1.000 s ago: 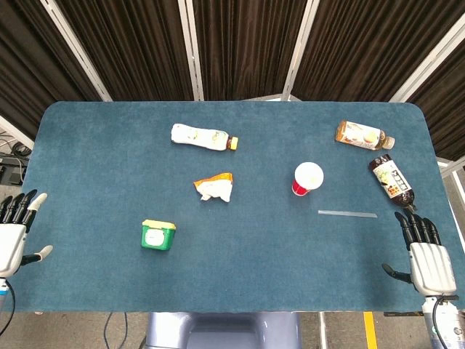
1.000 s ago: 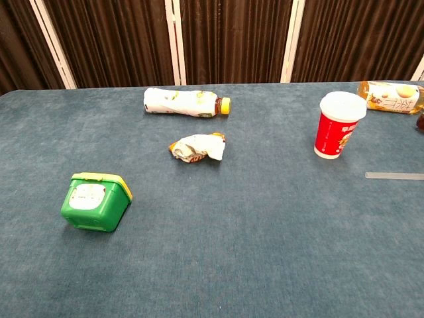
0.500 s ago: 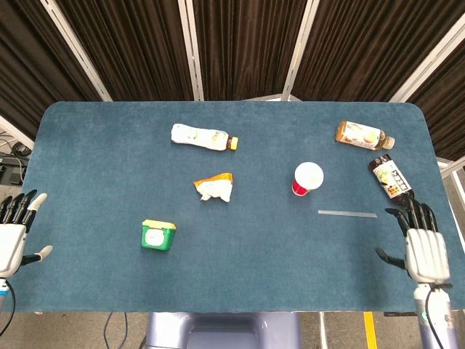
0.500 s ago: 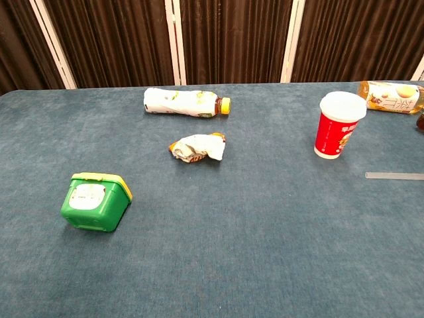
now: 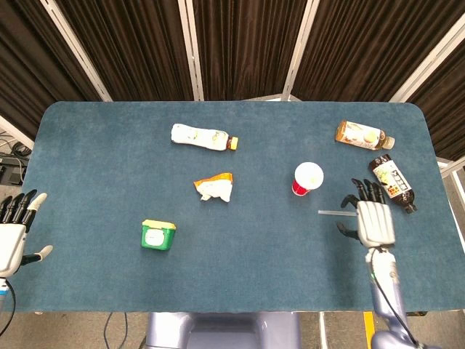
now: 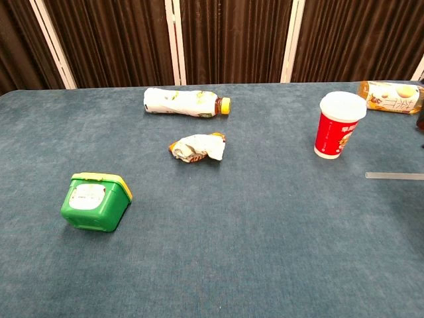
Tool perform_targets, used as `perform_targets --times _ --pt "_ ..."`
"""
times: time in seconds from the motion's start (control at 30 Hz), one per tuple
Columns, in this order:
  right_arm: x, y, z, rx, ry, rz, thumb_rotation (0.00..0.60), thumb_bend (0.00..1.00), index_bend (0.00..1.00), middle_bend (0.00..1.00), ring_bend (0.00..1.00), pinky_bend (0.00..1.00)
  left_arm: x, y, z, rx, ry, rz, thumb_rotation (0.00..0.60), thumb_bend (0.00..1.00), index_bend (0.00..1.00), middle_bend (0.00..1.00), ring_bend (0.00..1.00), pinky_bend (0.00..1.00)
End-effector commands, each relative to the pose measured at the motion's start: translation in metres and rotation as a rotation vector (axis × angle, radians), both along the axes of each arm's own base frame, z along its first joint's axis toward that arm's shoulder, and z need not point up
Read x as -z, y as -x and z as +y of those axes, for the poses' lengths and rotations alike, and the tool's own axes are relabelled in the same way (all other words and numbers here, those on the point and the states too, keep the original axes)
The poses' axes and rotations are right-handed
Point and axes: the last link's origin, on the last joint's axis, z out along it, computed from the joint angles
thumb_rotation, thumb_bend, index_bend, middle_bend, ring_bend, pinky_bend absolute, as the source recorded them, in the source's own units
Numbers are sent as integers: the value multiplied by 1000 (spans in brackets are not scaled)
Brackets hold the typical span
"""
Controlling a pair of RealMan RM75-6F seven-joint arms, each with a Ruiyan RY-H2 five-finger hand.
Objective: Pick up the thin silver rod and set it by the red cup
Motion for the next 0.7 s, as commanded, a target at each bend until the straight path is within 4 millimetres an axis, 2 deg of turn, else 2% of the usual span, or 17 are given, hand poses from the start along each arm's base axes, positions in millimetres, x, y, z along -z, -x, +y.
perform_targets --times 0.03,0.2,0.7 --pt "15 -2 -16 26 -14 17 600 233 479 106 0 0 0 0 0 0 1 0 600 48 0 0 0 0" --pt "27 5 -25 90 -25 14 600 245 479 107 0 0 0 0 1 1 2 -1 600 47 0 0 0 0" --pt "45 24 -38 193 -36 9 600 250 490 107 0 0 0 0 1 2 1 2 600 48 0 0 0 0"
